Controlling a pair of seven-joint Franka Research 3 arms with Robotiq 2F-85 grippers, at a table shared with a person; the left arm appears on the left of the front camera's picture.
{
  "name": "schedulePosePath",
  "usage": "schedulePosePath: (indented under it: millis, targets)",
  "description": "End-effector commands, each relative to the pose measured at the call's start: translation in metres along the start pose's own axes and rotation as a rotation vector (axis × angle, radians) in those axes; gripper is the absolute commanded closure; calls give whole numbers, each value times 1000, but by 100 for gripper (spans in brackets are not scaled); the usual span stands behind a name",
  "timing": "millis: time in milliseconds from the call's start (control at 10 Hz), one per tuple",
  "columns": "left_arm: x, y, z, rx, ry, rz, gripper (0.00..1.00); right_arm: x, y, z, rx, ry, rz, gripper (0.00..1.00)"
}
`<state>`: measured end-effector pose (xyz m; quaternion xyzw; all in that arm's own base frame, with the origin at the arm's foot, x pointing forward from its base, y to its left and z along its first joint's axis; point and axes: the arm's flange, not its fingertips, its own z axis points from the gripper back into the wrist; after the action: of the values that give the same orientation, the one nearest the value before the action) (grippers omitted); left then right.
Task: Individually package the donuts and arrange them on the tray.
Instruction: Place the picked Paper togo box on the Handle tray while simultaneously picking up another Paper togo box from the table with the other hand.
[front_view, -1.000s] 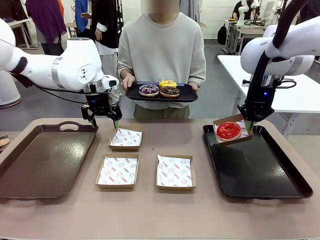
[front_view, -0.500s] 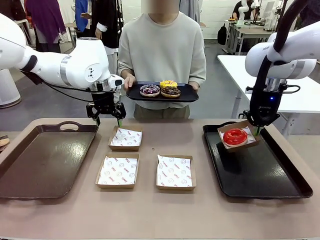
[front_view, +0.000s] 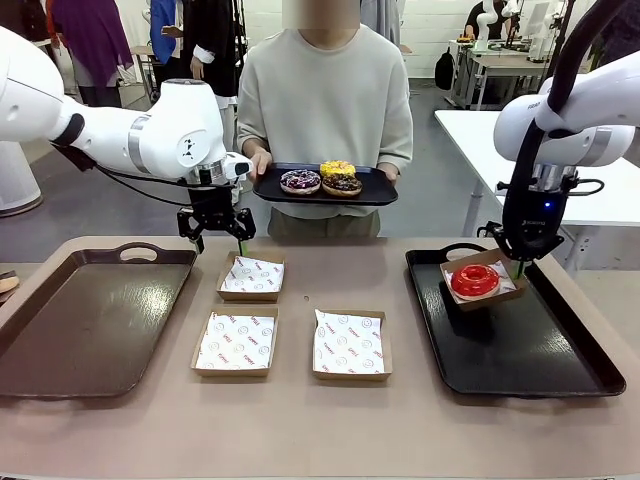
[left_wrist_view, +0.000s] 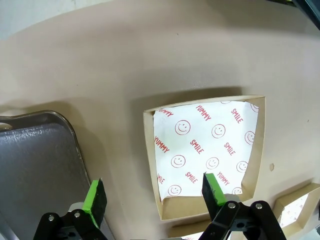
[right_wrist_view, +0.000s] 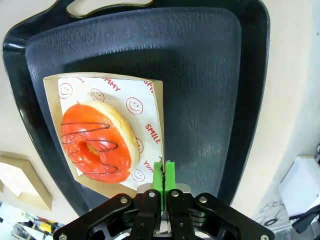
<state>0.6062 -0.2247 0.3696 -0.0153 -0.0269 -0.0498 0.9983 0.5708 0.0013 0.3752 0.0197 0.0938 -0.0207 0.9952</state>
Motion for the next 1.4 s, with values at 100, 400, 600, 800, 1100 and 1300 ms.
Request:
schedulePosePath:
  millis: [100,400,600,800,1100,1300]
  targets:
    - [7,-2,-2,48,7,30,0,6,1,-2,12,-15,-3,99]
    - [10,1,-14,43,27,40,0,13,0,-3,25,-26,-9,99]
    - [11,2,-24,38,36,49,0,15,0,-3,29,-31,-12,99]
    - [13,2,-33,36,38,60,0,15,1,-3,33,-41,-12,99]
    - [14,3,-37,22,44,77,0,16,0,-2,40,-50,-14,99]
    - [16,3,-39,13,47,82,0,16,0,-3,44,-52,-12,99]
